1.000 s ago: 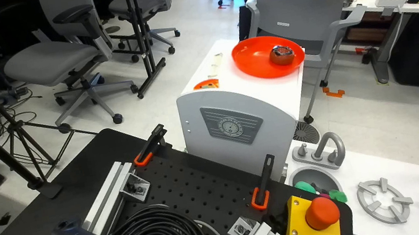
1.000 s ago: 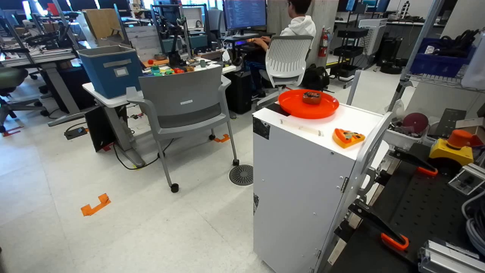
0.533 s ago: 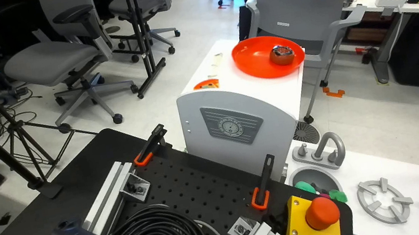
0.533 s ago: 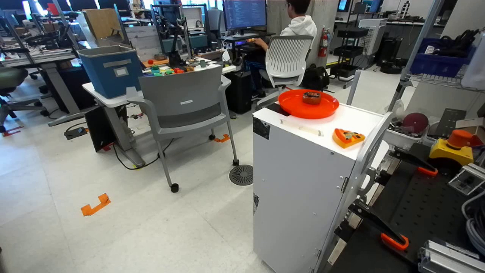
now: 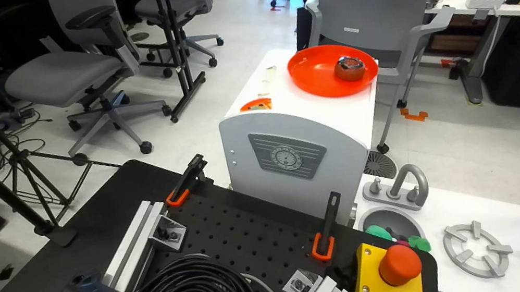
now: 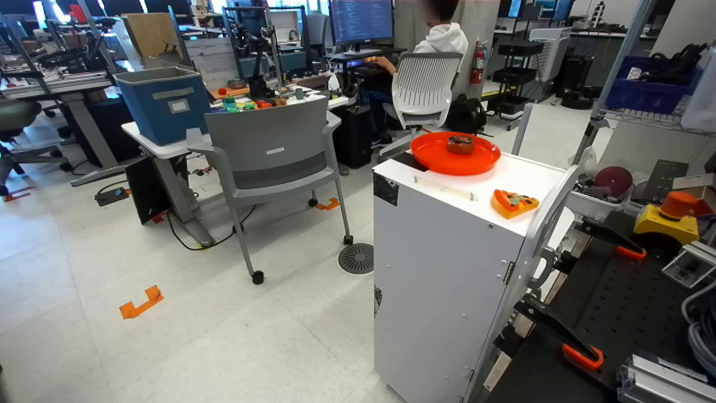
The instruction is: Remove the donut from the plate
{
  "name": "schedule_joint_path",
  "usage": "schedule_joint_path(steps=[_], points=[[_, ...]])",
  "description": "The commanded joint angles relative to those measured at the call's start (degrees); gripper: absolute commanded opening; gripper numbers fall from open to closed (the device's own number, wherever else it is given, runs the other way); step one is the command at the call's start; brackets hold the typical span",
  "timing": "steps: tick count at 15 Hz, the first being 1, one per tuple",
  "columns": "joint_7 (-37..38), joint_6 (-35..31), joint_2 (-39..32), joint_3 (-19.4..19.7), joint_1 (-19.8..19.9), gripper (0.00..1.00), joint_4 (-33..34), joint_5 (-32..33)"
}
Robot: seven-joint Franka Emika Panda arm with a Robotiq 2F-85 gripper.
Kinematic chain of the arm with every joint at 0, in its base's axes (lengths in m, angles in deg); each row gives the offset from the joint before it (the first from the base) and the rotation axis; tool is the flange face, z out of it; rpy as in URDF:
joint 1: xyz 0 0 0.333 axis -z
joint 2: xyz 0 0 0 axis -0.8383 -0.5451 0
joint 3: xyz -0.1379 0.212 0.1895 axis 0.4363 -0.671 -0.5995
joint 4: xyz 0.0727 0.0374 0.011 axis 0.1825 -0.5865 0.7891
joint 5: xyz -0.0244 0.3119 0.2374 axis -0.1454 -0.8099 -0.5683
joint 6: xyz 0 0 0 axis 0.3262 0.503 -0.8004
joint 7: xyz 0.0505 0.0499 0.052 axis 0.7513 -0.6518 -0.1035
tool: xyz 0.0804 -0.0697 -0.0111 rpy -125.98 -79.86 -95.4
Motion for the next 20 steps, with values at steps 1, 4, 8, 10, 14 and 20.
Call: schedule_joint_path(steps=[1, 4, 8, 10, 14, 20], points=[[0.0, 0.2, 0.0, 0.1, 0.0, 1.0, 0.1, 0.0], [-0.1, 0.2, 0.0, 0.1, 0.0, 1.0, 0.1, 0.0], [1.1, 0.6, -1.5, -0.3, -0.3, 1.0, 0.8, 1.2], [2.4, 1.2, -3.4, -0.6, -0.5, 1.0, 2.2, 1.8], [3.3, 3.2, -7.6, -0.8, -1.1, 1.0, 5.8, 2.0], [4.5, 7.1, -14.6, -0.5, -2.2, 1.0, 12.0, 5.1]])
